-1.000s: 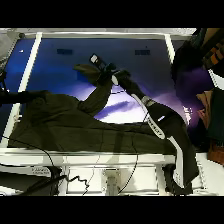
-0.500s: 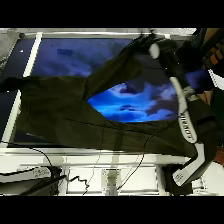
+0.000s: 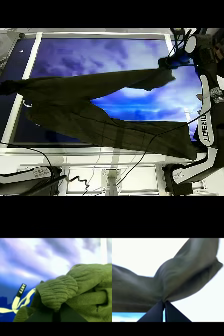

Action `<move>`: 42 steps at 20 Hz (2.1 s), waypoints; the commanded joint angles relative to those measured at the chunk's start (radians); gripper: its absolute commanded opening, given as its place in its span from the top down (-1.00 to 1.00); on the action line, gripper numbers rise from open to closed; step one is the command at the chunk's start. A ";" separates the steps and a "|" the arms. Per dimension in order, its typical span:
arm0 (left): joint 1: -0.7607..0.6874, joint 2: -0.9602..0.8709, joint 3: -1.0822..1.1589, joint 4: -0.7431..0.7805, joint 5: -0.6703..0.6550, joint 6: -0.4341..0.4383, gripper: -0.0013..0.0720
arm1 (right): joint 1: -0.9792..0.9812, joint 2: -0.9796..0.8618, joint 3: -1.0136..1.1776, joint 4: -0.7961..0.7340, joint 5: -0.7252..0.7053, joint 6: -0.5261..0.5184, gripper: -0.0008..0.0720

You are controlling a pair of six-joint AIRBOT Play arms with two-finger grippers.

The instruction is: Fold the clothes and pants, and hang the long-sleeved shirts on hangers.

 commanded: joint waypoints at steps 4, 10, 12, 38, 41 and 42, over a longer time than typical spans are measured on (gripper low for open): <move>0.001 -0.061 0.000 -0.002 -0.005 -0.006 0.84 | -0.015 0.002 -0.164 0.153 -0.278 0.006 0.93; 0.001 -0.064 0.000 -0.028 0.032 -0.006 0.84 | -0.026 0.002 -0.164 0.123 -0.388 0.053 -0.66; 0.001 -0.064 0.000 -0.027 0.039 -0.006 0.84 | -0.072 0.002 -0.164 0.074 -0.345 0.122 -0.61; 0.001 -0.064 0.000 -0.027 0.051 -0.006 0.84 | -0.278 -0.259 -0.253 0.162 -0.417 0.420 -0.07; 0.001 -0.064 0.000 -0.027 0.051 -0.006 0.84 | -0.277 -0.269 -0.253 0.159 -0.484 0.420 0.30; 0.001 -0.064 0.000 -0.027 0.051 -0.006 0.84 | -0.277 -0.269 -0.253 0.157 -0.506 0.421 0.42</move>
